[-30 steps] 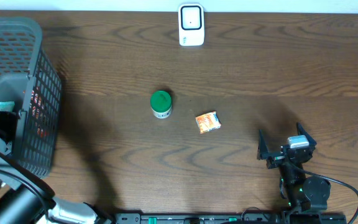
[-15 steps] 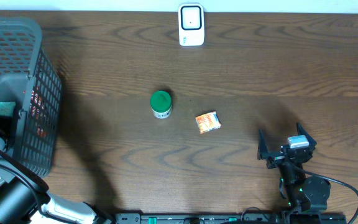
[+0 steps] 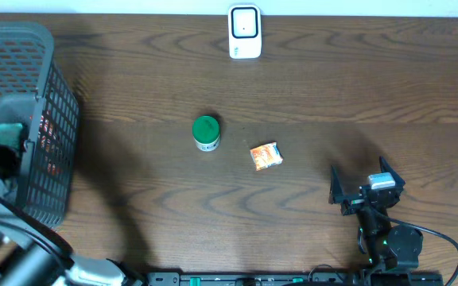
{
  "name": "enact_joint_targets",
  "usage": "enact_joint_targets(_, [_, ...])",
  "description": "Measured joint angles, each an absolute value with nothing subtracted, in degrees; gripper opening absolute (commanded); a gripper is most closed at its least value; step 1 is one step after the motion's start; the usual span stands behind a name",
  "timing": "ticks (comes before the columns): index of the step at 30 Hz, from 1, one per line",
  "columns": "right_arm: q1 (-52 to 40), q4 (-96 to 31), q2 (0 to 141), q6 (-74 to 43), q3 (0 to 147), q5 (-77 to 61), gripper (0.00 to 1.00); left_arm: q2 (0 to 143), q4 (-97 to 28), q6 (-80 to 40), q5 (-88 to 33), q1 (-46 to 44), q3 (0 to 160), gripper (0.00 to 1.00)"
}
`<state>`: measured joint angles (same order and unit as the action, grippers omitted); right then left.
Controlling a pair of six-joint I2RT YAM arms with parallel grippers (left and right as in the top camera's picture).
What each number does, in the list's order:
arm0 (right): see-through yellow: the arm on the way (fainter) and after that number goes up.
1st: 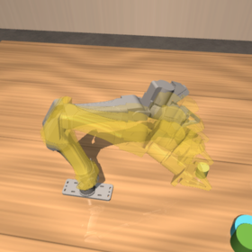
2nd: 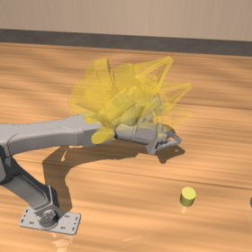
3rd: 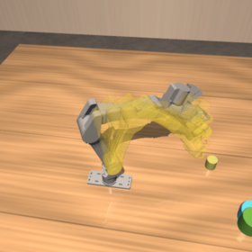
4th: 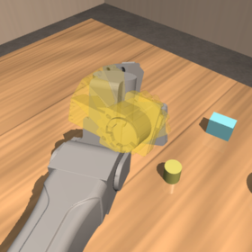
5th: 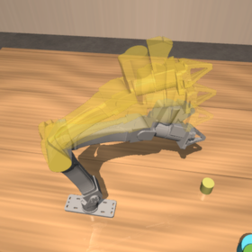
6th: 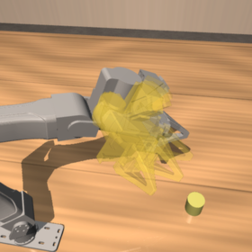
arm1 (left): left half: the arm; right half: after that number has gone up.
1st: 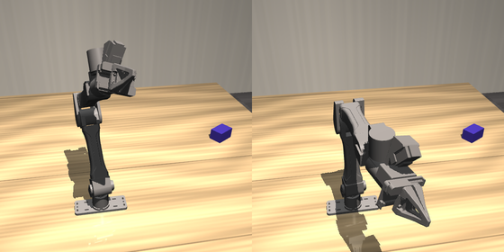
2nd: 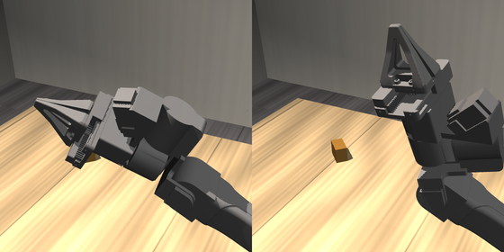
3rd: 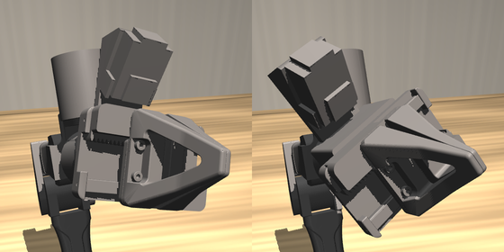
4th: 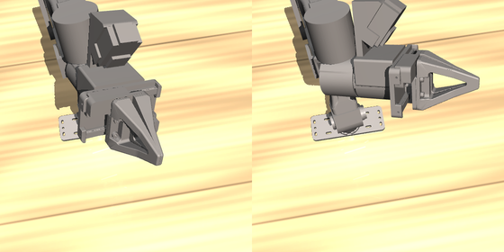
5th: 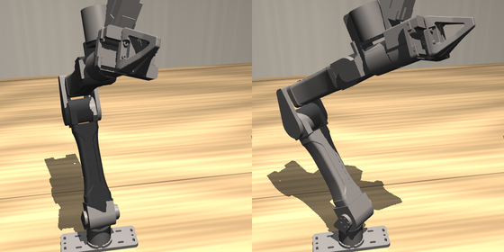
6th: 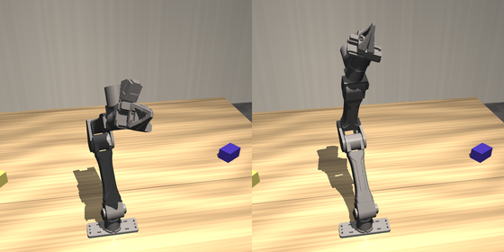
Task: Scan the item barcode
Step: 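Carry the wipes pack past the scanner and place it beside the bottle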
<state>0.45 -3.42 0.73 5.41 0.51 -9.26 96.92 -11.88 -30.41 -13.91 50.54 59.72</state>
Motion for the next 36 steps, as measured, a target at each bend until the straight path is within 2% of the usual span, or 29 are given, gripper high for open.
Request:
enact_joint_targets(10, [0.45,-3.40,0.73,5.41,0.51,-9.23,0.99,69.23,-11.33,-34.83,-16.40,50.52,64.38,0.07])
enact_joint_targets(16, [0.45,-3.40,0.73,5.41,0.51,-9.23,0.99,62.59,-8.03,-41.39,-27.57,48.66,64.34,0.07])
enact_joint_targets(20, [0.45,-3.40,0.73,5.41,0.51,-9.21,0.99,60.95,-7.64,-44.16,-36.91,39.72,64.34,0.07])
enact_joint_targets(23, [0.45,-3.38,0.73,5.41,0.51,-9.21,0.99,61.30,-9.61,-43.24,-41.41,28.69,64.34,0.07])
enact_joint_targets(27, [0.45,-3.38,0.75,5.43,0.51,-9.17,0.99,63.20,-16.51,-37.56,-41.60,10.87,64.31,0.07])
enact_joint_targets(30, [0.45,-3.38,0.73,5.41,0.51,-9.15,0.99,65.87,-22.85,-34.20,-35.33,0.12,64.27,0.07])
enact_joint_targets(33, [0.45,-3.38,0.73,5.41,0.51,-9.17,0.99,68.66,-28.62,-34.68,-25.30,-4.56,64.23,0.07])
enact_joint_targets(36, [0.45,-3.40,0.73,5.41,0.51,-9.17,0.99,72.03,-33.04,-38.52,-16.80,-5.50,64.10,0.07])
